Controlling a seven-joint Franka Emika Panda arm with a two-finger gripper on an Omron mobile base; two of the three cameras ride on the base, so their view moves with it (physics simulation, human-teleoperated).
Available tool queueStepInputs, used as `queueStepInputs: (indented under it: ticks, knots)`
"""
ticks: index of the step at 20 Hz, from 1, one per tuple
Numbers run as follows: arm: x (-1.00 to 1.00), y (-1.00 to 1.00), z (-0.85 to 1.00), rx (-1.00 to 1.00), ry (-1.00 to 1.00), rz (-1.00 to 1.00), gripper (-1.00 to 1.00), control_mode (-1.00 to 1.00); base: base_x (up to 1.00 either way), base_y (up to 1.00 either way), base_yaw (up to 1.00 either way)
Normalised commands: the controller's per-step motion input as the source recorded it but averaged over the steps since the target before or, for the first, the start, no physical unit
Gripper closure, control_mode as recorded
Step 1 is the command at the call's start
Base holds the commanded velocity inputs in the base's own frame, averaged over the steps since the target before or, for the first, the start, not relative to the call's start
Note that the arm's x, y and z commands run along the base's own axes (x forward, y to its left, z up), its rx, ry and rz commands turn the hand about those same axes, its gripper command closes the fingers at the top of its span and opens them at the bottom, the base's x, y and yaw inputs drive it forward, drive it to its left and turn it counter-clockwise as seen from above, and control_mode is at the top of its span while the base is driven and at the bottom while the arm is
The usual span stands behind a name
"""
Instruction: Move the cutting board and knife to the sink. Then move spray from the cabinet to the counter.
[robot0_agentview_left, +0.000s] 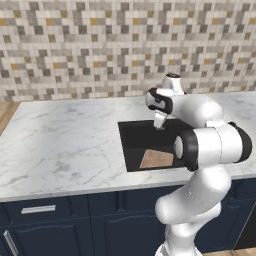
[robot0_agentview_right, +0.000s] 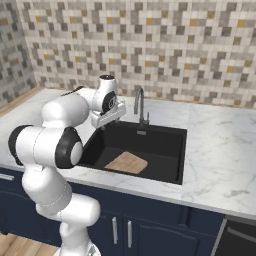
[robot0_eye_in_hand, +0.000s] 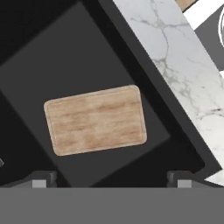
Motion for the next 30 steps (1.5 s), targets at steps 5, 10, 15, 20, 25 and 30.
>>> queueStepInputs:
  ticks: [5, 10, 15, 20, 25, 30]
  knots:
    - [-0.93, 0.02, 0.57, -0.01, -0.08, -0.12, -1.00, -1.00, 0.00, 0.00, 0.00]
    - [-0.95, 0.00, 0.38, -0.03, -0.02, -0.01, -1.00, -1.00, 0.00, 0.00, 0.00]
    - [-0.12, 0.00, 0.00, 0.00, 0.00, -0.01, -1.00, -1.00, 0.00, 0.00, 0.00]
    - [0.00, 0.00, 0.00, 0.00, 0.00, 0.00, -1.00, -1.00, 0.00, 0.00, 0.00]
    - [0.00, 0.00, 0.00, 0.00, 0.00, 0.00, -1.00, 1.00, -0.03, 0.00, 0.00]
    - [0.00, 0.00, 0.00, 0.00, 0.00, 0.00, -1.00, 1.00, -0.41, -0.18, -0.53]
